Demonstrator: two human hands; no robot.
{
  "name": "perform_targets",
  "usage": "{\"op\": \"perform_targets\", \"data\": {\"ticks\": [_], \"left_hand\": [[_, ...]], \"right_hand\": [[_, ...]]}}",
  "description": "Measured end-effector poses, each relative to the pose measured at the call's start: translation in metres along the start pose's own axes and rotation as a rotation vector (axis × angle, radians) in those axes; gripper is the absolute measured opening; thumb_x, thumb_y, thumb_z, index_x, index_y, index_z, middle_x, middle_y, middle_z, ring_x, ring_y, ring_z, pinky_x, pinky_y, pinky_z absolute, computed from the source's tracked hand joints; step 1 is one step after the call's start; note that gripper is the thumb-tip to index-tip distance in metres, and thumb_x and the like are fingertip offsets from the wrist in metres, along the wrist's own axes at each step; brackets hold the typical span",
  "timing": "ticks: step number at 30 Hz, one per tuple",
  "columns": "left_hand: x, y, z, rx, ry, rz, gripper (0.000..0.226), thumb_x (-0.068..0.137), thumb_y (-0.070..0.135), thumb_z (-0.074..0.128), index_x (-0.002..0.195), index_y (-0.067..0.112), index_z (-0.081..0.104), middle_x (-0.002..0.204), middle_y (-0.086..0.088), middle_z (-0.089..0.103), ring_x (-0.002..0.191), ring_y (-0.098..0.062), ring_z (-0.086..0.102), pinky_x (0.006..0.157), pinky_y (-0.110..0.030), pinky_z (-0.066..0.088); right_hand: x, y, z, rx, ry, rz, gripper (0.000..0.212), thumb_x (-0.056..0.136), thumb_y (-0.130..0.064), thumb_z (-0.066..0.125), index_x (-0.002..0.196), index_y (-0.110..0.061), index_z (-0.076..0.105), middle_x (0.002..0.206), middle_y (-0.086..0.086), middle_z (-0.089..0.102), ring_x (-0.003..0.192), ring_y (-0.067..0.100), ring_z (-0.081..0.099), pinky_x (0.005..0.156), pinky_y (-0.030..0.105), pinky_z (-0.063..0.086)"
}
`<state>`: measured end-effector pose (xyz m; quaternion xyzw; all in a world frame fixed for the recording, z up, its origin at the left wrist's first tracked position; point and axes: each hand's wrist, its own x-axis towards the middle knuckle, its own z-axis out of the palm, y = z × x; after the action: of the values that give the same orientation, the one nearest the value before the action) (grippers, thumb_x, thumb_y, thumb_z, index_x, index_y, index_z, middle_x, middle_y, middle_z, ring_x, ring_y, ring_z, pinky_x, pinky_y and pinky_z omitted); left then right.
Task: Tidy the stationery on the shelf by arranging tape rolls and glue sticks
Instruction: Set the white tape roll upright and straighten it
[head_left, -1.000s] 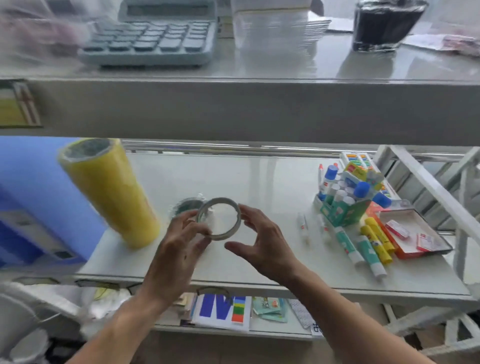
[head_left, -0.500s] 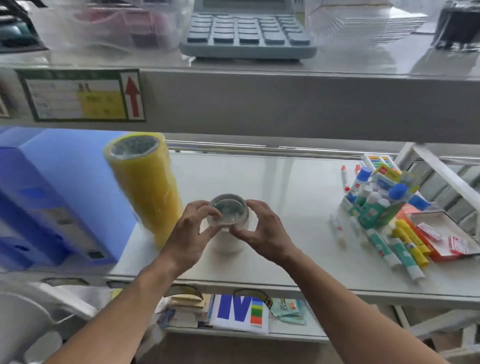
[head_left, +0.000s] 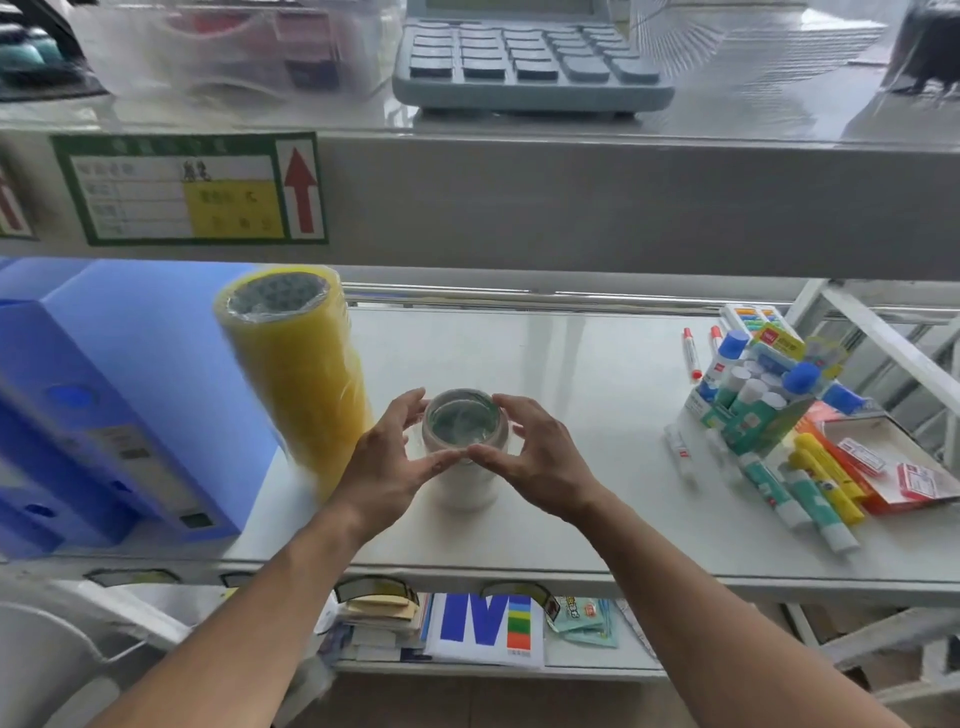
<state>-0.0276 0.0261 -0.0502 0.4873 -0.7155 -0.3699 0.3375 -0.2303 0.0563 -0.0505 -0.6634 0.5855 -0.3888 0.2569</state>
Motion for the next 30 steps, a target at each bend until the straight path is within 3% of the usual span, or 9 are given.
{"op": "perform_targets", "data": {"ticks": [8,13,18,21,23,25,27,30], "left_hand": [[0.001,0.005,0.001,0.012,-0.004,-0.006,0.098,0.063,0.058,0.078,0.146,0.023,0.040,0.138,0.007,0.056,0.124,-0.004,0.051,0.103,-0.027,0.045],[-0.001,0.006,0.000,0.019,-0.011,-0.024,0.098,0.064,0.057,0.078,0.147,0.023,0.038,0.138,0.007,0.055,0.124,-0.003,0.050,0.104,-0.030,0.044],[-0.006,0.015,-0.006,0.054,0.016,-0.023,0.105,0.063,0.059,0.077,0.151,0.030,0.028,0.152,0.008,0.042,0.139,-0.012,0.039,0.110,-0.035,0.037],[-0.015,0.049,0.001,0.156,0.147,0.107,0.096,0.068,0.051,0.077,0.150,0.030,0.030,0.153,0.006,0.037,0.133,-0.004,0.035,0.104,-0.027,0.036],[-0.018,0.080,0.022,0.161,0.178,0.238,0.086,0.072,0.040,0.080,0.146,0.027,0.037,0.145,0.009,0.042,0.125,-0.002,0.041,0.099,-0.021,0.039],[-0.014,0.105,0.055,0.105,0.111,0.298,0.082,0.074,0.031,0.083,0.144,0.024,0.042,0.140,0.009,0.047,0.121,-0.006,0.049,0.099,-0.025,0.042],[0.002,0.121,0.096,0.022,-0.034,0.273,0.082,0.075,0.027,0.084,0.145,0.021,0.041,0.139,0.007,0.051,0.123,-0.005,0.051,0.101,-0.023,0.042],[0.043,0.133,0.165,-0.041,-0.230,0.128,0.083,0.078,0.021,0.082,0.148,0.016,0.037,0.139,-0.003,0.054,0.123,-0.011,0.053,0.102,-0.027,0.045]], "right_hand": [[-0.002,-0.001,-0.002,0.046,-0.015,-0.015,0.057,0.085,-0.036,0.079,0.135,-0.020,0.057,0.130,-0.003,0.066,0.118,0.010,0.060,0.100,0.022,0.045],[-0.004,-0.004,-0.003,0.054,-0.023,-0.007,0.058,0.086,-0.034,0.079,0.137,-0.019,0.056,0.131,-0.003,0.065,0.118,0.008,0.059,0.103,0.029,0.048],[-0.011,-0.005,-0.016,0.051,-0.061,0.083,0.092,0.083,-0.045,0.079,0.156,-0.014,0.033,0.158,0.001,0.041,0.139,0.013,0.046,0.114,0.033,0.042],[-0.026,0.008,-0.054,0.046,0.113,0.158,0.080,0.083,-0.040,0.079,0.149,-0.013,0.043,0.149,0.004,0.052,0.131,0.015,0.055,0.108,0.032,0.048],[-0.045,0.024,-0.095,0.074,0.363,0.238,0.061,0.082,-0.034,0.082,0.132,-0.012,0.057,0.124,0.004,0.067,0.109,0.016,0.067,0.093,0.031,0.057],[-0.066,0.045,-0.142,0.056,0.643,0.388,0.048,0.079,-0.035,0.084,0.116,-0.013,0.063,0.101,0.001,0.070,0.092,0.018,0.070,0.080,0.031,0.058],[-0.081,0.081,-0.188,0.045,0.811,0.605,0.057,0.072,-0.041,0.087,0.114,-0.013,0.060,0.100,0.002,0.068,0.091,0.024,0.068,0.080,0.038,0.057],[-0.084,0.128,-0.231,0.182,0.679,0.838,0.094,0.051,-0.050,0.092,0.128,-0.018,0.047,0.117,0.003,0.063,0.101,0.025,0.067,0.089,0.048,0.058]]}}
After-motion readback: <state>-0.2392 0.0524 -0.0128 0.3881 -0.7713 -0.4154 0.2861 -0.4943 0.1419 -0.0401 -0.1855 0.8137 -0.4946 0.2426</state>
